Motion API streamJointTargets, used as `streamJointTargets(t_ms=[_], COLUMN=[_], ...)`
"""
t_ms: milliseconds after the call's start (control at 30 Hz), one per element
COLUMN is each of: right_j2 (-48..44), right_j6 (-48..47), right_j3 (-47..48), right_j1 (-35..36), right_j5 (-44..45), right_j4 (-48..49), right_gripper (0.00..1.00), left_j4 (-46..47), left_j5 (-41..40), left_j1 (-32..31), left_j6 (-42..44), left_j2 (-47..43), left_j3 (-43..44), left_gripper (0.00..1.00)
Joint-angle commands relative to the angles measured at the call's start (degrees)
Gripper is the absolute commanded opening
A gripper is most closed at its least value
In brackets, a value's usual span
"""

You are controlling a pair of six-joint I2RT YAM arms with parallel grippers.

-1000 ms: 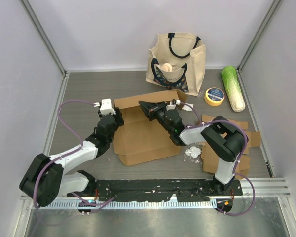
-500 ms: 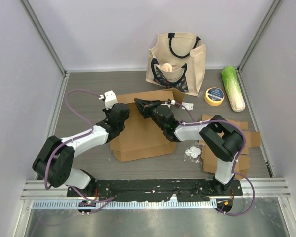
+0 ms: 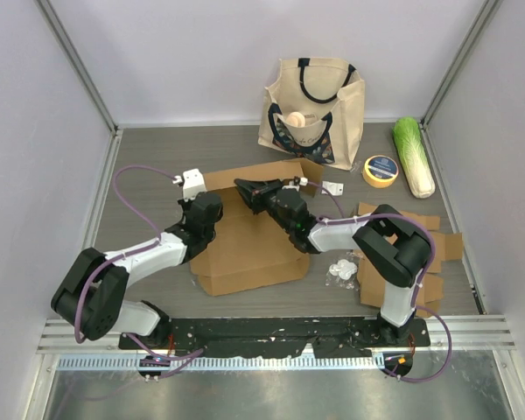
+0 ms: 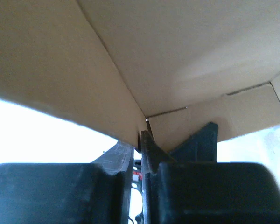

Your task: Fold the paper box

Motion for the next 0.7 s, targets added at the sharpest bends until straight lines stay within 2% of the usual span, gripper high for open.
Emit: streamJointTargets(t_ms=[0, 67, 100, 133, 167, 200, 267, 300, 333, 433, 500, 600, 667], right_j2=[-4.6, -6.9, -8.7, -12.4, -14.6, -16.9, -22.5, -24.0, -25.9, -29.5, -30.5, -27.3, -24.2], right_j6=[-11.2, -20.8, -32.5, -38.8, -44.6, -56.9, -68.2, -72.5, -78.7, -83.3, -83.8, -87.1, -90.2], right_j3=[-2.9, -4.1, -5.0, -5.4, -5.2, -5.1, -3.2, -2.1, -1.0, 1.7, 2.1, 6.3, 9.2], right_j1=[-1.7, -4.1, -4.7, -5.0, -5.9, -6.2, -7.1, -7.7, -8.7, -14.9, -19.2, -21.2, -21.6], right_j5=[-7.3, -11.3, -16.9, -18.3, -20.0, -21.7, -22.8, -19.6, -19.0, -22.3, -24.6, -30.1, -27.9], right_j4=[0.7, -2.8, -7.5, -12.0, -17.0, -26.9, -38.2, -49.7, -54.2, -61.1, -58.5, -56.1, -58.0], right_gripper=[0.35, 0.51, 0.68, 0.74, 0.75, 0.8, 0.82, 0.82, 0.83, 0.84, 0.84, 0.84, 0.84], left_j4=[2.2, 3.7, 4.0, 4.2, 4.9, 4.5, 3.0, 2.4, 1.9, -0.8, -1.5, -3.3, -5.4], left_j5=[-2.7, -2.1, -1.9, -1.7, -0.2, -0.1, -0.2, 0.1, 0.2, 2.7, 5.3, 6.1, 6.2], left_j1=[0.9, 1.0, 1.0, 0.9, 1.0, 1.0, 1.0, 1.0, 1.0, 1.0, 0.9, 1.0, 1.0], left_j6=[1.1, 2.4, 2.9, 2.9, 3.6, 3.6, 4.0, 4.1, 4.2, 3.5, 2.7, 2.4, 2.3], left_j2=[-1.0, -2.2, -3.8, -4.6, -5.3, -6.3, -7.0, -7.3, -7.9, -9.2, -9.5, -8.9, -8.0], left_j3=[0.3, -2.0, -2.7, -3.9, -4.2, -4.4, -4.1, -4.0, -4.0, -4.0, -3.9, -3.3, -2.2], left_gripper=[0.0, 0.0, 0.0, 0.0, 0.0, 0.0, 0.0, 0.0, 0.0, 0.0, 0.0, 0.0, 0.0])
